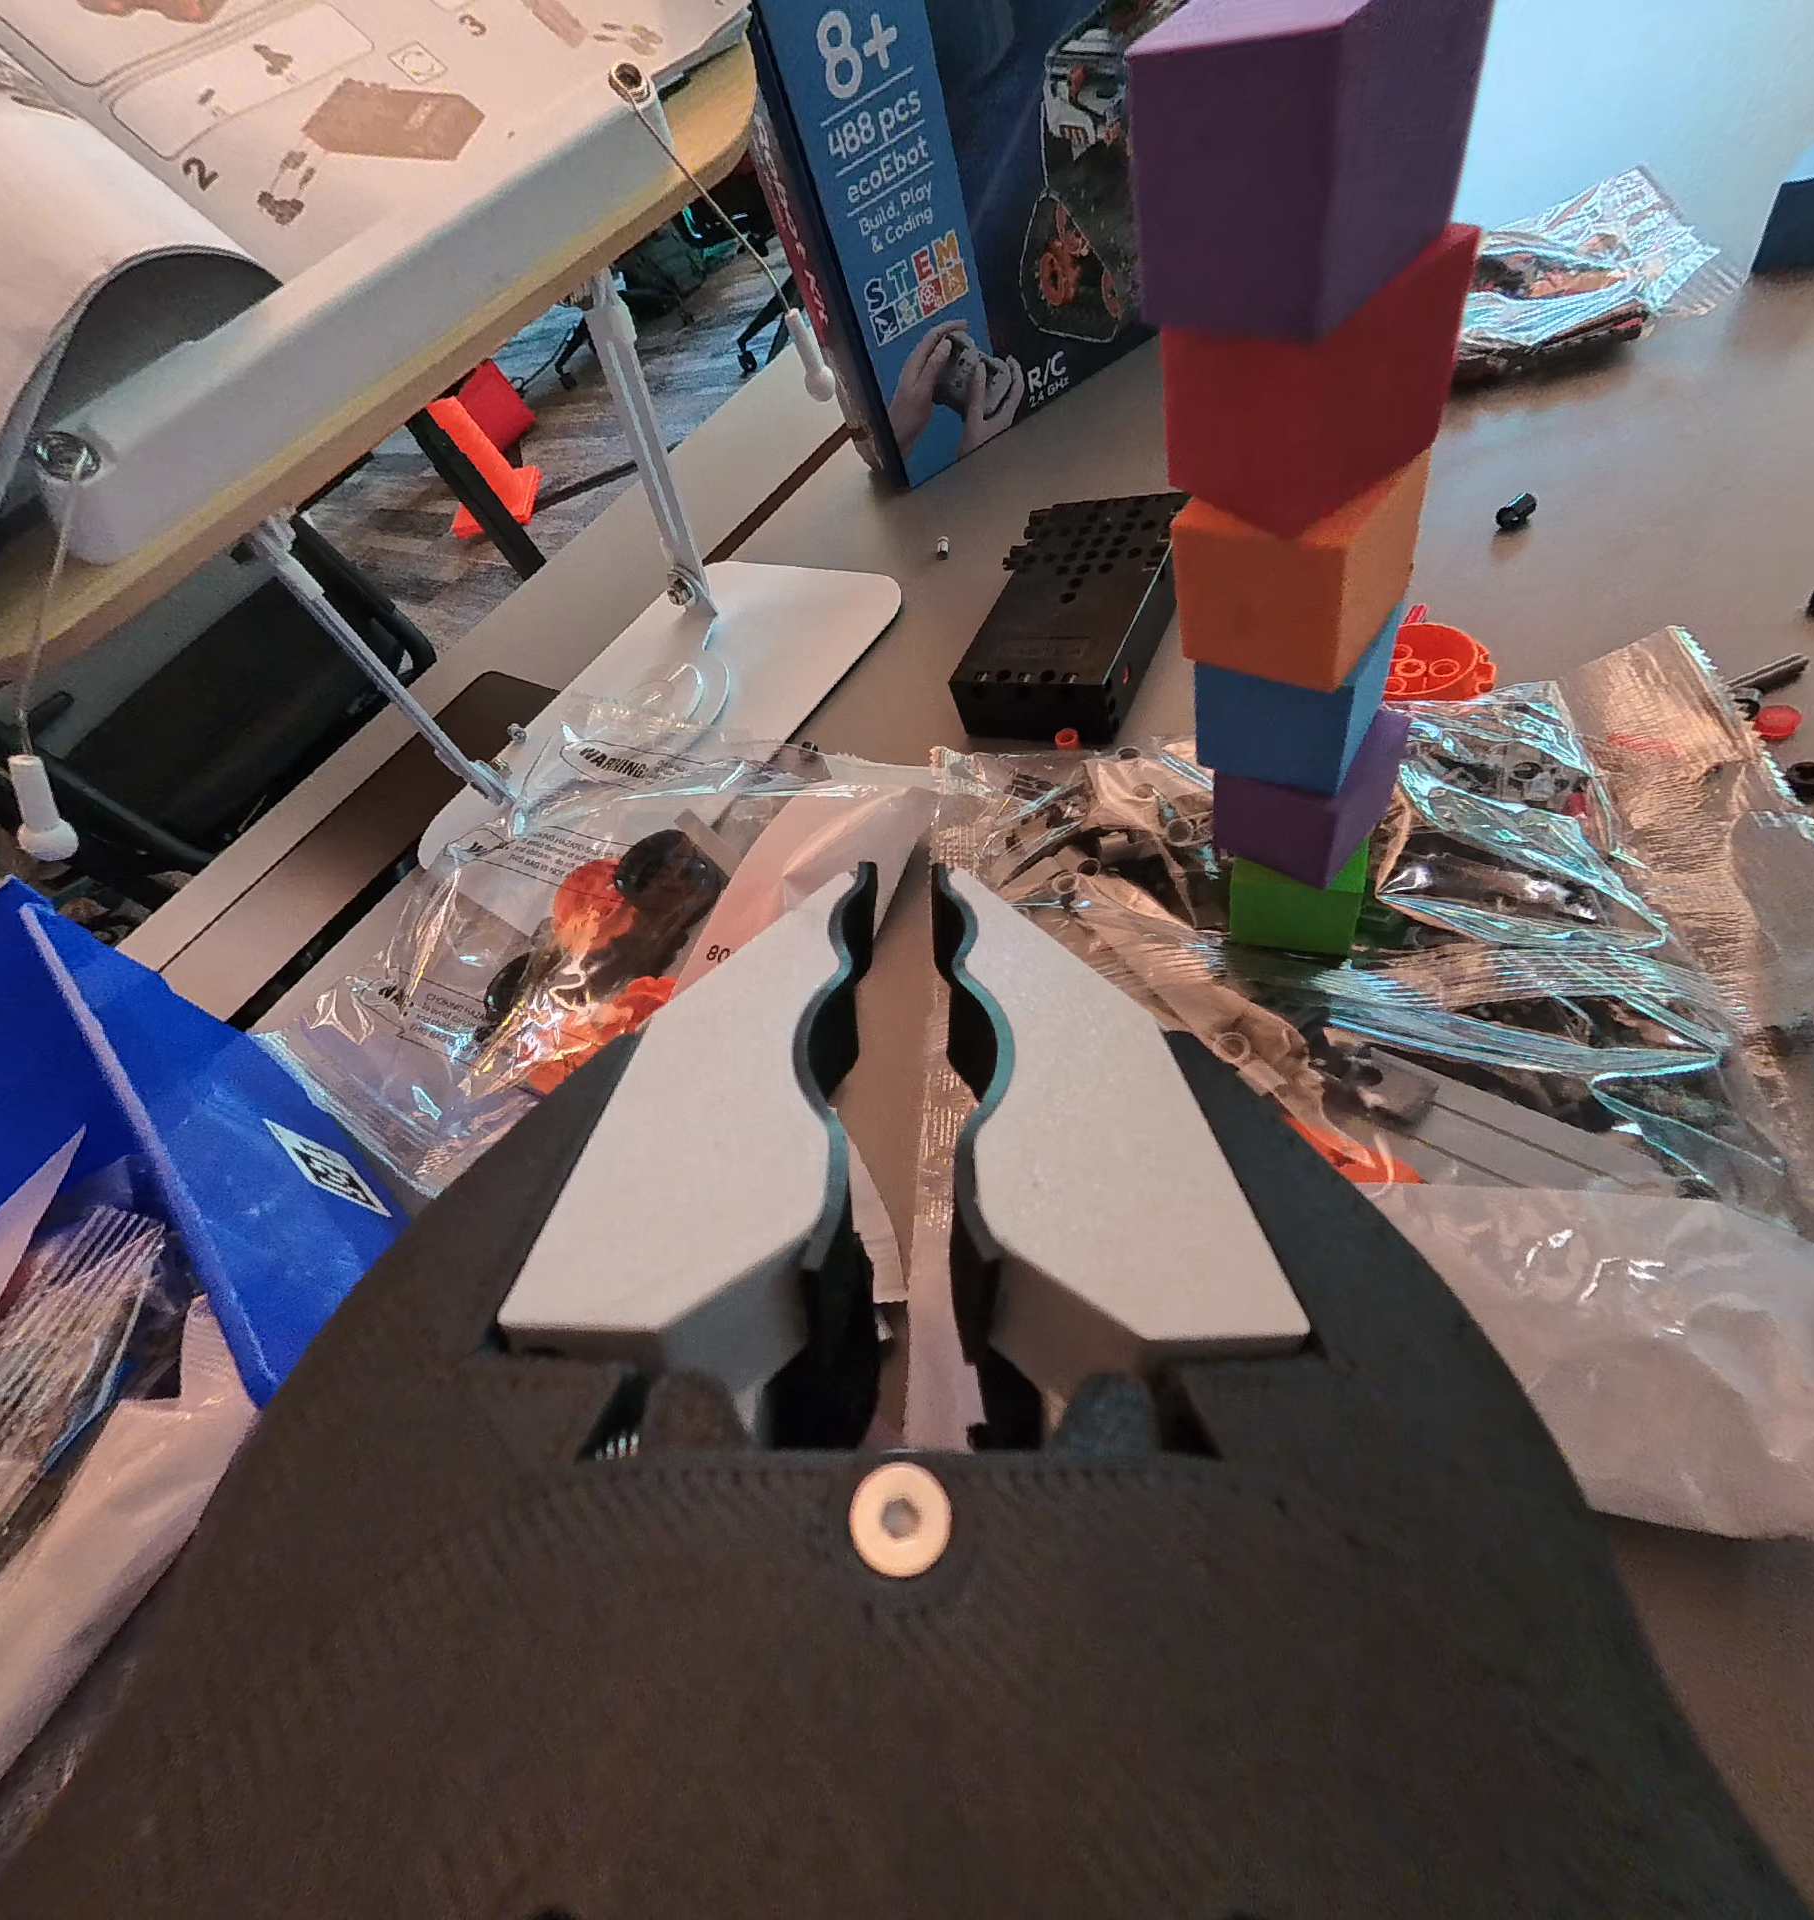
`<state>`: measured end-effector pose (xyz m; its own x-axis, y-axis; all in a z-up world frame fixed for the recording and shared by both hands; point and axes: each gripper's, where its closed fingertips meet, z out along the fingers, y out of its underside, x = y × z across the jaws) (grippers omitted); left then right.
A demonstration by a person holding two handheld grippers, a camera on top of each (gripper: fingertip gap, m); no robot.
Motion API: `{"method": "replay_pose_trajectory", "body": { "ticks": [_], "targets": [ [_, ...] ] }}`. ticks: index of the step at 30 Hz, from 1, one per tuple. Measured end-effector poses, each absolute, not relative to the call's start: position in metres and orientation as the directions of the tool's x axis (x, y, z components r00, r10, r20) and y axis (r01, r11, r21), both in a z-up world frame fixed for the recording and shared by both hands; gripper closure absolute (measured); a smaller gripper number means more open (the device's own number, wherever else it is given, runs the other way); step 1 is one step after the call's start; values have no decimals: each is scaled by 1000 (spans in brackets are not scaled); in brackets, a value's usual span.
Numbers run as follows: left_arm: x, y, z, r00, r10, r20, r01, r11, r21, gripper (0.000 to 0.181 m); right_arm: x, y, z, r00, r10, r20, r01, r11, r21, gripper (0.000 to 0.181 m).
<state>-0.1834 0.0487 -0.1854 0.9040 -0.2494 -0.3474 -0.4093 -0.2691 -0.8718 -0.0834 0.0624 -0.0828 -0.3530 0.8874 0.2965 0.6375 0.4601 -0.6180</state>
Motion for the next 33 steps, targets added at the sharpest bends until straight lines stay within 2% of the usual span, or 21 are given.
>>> {"method": "replay_pose_trajectory", "body": {
  "ticks": [4,9,12,16,19,24,27,30,33],
  "targets": [
    [-183,48,-185,901,-248,-357,-418,-271,-867,172,-24,109,-92,-181,928,326,693,355,-627,133],
    [-182,49,-186,898,-252,-362,-425,-274,-863,172,74,177,-151,88,959,269,787,98,-609,130],
    [-182,49,-188,898,-251,-361,-425,-278,-862,172,127,203,-198,205,948,242,841,-43,-540,128],
    [-183,49,-190,901,-250,-355,-419,-281,-864,172,169,219,-236,263,938,224,870,-131,-476,126],
    [-183,49,-189,905,-249,-345,-408,-278,-870,172,178,224,-248,284,939,194,866,-164,-472,129],
    [-183,49,-189,904,-249,-348,-411,-273,-870,172,179,223,-262,271,949,161,869,-170,-464,147],
    [-183,49,-190,901,-252,-352,-416,-276,-867,172,175,220,-260,256,955,151,866,-156,-476,147],
    [-183,49,-189,901,-249,-355,-417,-273,-867,172,163,216,-243,247,955,163,844,-130,-521,147],
    [-184,49,-188,902,-246,-354,-415,-270,-869,173,125,194,-200,169,971,168,785,-29,-619,147]
  ]
}}
